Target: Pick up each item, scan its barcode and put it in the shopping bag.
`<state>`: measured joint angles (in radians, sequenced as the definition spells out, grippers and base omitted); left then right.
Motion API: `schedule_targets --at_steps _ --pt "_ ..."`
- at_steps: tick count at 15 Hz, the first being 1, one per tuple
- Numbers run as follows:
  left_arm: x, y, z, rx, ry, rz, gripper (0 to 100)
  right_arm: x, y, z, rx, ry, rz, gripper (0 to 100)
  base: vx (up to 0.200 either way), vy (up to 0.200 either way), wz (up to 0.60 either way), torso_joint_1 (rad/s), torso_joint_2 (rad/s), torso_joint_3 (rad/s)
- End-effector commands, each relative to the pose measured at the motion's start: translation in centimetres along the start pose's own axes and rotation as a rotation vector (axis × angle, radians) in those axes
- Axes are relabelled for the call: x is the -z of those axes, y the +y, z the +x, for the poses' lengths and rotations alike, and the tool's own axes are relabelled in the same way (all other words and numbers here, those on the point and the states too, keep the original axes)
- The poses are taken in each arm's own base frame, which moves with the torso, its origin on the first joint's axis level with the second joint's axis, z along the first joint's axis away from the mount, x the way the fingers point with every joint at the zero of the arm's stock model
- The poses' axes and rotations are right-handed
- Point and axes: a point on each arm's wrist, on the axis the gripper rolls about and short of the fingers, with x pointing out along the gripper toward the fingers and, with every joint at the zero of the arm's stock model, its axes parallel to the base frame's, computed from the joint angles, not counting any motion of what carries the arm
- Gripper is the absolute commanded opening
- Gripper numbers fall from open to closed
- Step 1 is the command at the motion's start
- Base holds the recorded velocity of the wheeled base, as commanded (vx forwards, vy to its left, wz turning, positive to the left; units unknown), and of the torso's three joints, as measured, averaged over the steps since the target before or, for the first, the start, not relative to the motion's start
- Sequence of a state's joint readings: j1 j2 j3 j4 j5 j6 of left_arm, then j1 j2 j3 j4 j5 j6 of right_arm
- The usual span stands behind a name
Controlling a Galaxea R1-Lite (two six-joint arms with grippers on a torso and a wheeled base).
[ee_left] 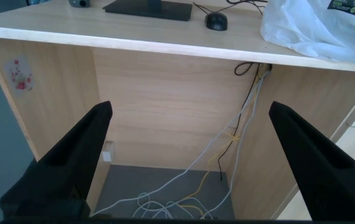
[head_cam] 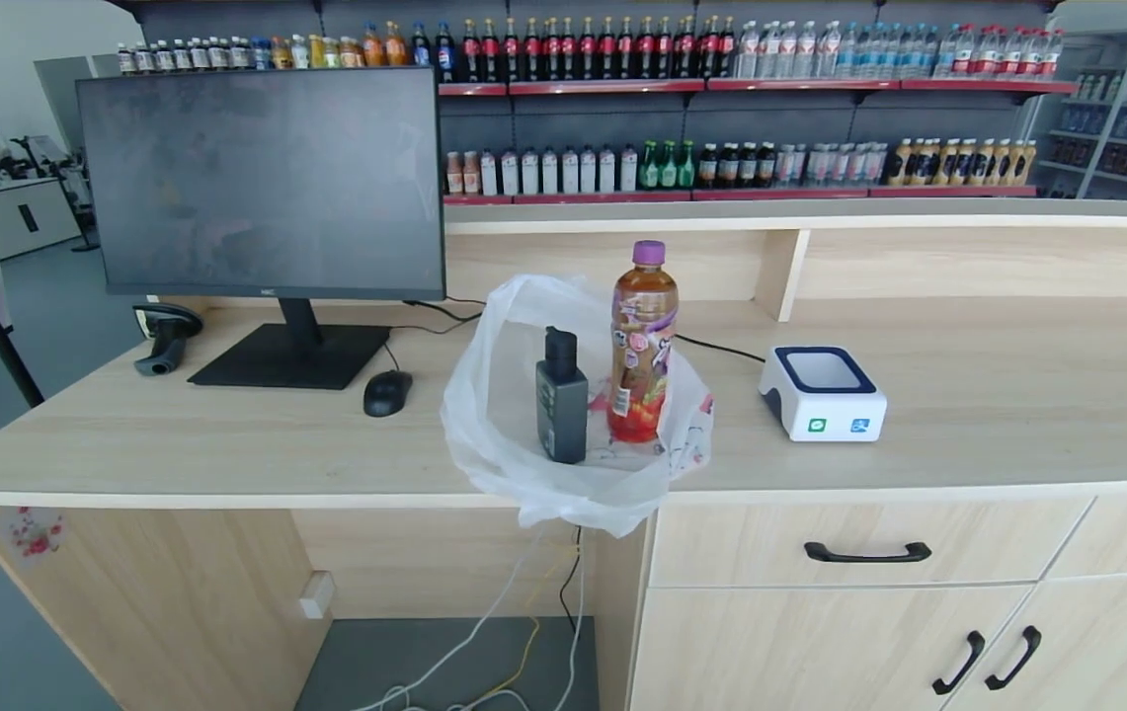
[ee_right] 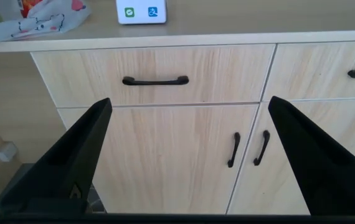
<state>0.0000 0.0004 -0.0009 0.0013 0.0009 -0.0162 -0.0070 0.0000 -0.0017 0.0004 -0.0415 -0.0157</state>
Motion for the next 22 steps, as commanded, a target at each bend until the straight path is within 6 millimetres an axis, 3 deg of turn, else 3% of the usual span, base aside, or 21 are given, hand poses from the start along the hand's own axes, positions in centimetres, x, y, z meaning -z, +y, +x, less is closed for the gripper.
schedule_targets --at_steps 1,3,22 --pt "-0.02 0.00 -0.01 0.001 -0.001 0.002 100 0.00 0.00 0.01 0.001 0.001 0.000 100 0.000 0.000 0.00 0.000 0.00 0.000" --pt "0.01 0.00 0.00 0.001 -0.001 0.004 100 0.04 0.00 0.02 -0.001 0.003 -0.009 100 0.000 0.000 0.00 0.000 0.00 0.000" --pt "0.01 0.00 0.00 0.001 -0.001 0.010 100 0.00 -0.01 0.01 -0.006 0.001 -0.010 100 0.000 -0.189 0.00 0.004 0.00 0.002"
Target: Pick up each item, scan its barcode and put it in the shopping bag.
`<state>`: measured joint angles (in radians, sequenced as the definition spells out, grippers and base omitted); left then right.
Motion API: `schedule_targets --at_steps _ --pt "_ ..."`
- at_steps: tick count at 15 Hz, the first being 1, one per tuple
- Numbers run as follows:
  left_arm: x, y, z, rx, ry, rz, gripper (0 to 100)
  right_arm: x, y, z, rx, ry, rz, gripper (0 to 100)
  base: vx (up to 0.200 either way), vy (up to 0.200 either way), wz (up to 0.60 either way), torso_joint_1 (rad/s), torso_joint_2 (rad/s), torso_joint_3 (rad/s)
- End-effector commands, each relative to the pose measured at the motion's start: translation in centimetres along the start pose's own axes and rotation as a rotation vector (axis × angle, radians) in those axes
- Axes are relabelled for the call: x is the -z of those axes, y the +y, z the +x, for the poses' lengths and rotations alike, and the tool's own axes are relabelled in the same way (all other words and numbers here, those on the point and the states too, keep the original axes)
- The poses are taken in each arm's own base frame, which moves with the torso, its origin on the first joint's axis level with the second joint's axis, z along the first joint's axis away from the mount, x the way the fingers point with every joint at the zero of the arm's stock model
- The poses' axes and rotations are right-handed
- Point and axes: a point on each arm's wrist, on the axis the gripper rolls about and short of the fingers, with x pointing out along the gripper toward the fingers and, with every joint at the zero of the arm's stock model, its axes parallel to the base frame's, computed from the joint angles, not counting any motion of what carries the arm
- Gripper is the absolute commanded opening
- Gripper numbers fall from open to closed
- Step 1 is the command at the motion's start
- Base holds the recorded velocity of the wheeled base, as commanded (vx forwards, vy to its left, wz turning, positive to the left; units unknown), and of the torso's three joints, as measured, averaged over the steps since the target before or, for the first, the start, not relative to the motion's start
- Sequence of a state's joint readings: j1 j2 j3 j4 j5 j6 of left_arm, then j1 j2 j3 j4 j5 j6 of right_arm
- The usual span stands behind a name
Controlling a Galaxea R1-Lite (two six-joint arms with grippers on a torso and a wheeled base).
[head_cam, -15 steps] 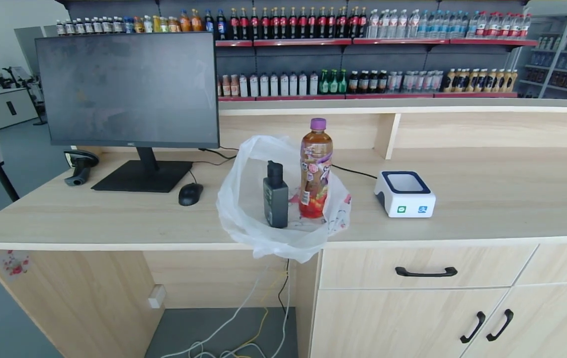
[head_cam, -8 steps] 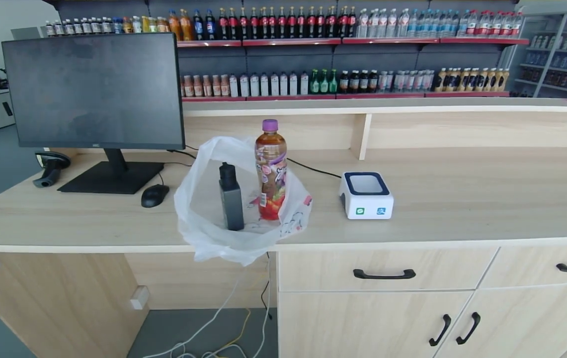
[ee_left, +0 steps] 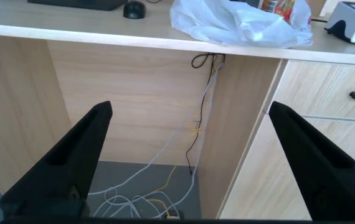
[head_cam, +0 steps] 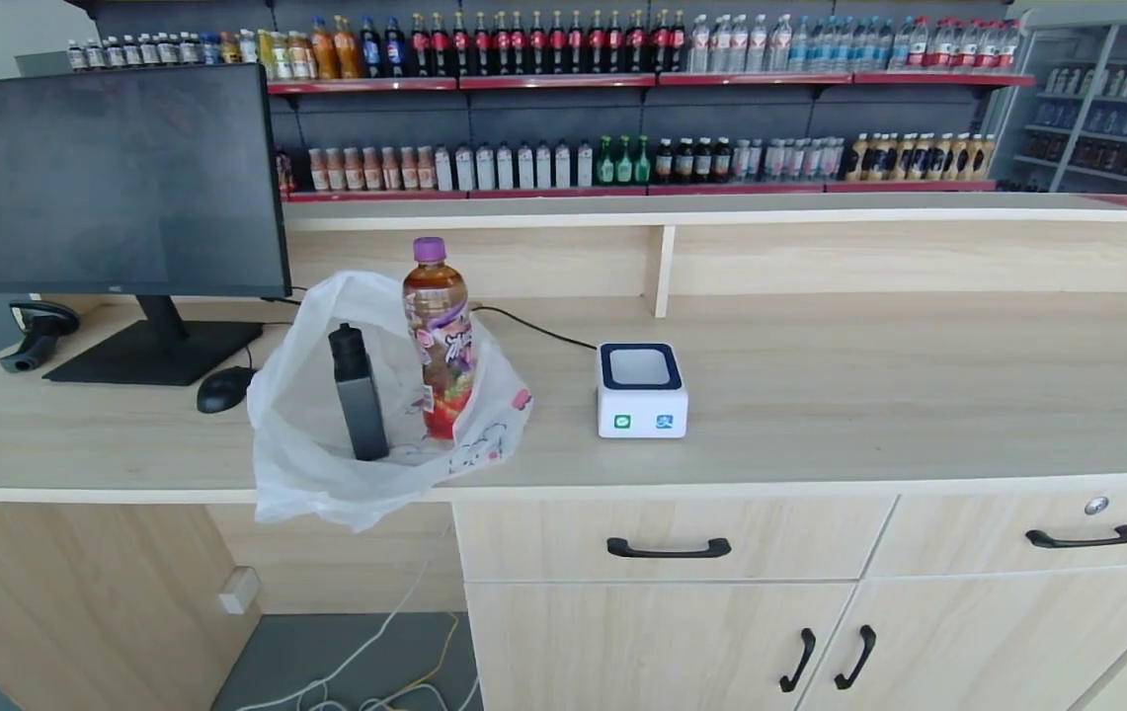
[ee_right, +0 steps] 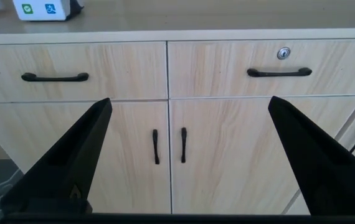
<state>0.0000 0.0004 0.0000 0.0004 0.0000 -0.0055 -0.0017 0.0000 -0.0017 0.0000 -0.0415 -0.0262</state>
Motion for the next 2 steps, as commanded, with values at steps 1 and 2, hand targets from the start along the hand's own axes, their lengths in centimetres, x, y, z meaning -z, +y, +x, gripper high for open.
schedule_targets --at_steps 1,2 --pt "0.01 0.00 0.00 0.000 0.001 -0.001 100 0.00 0.00 0.01 0.000 0.002 0.002 100 0.000 0.000 0.00 0.000 0.00 0.000" --pt "0.00 0.00 0.00 0.000 -0.001 -0.001 100 0.00 0.00 0.01 0.001 0.002 -0.002 100 0.000 0.000 0.00 0.000 0.00 0.000"
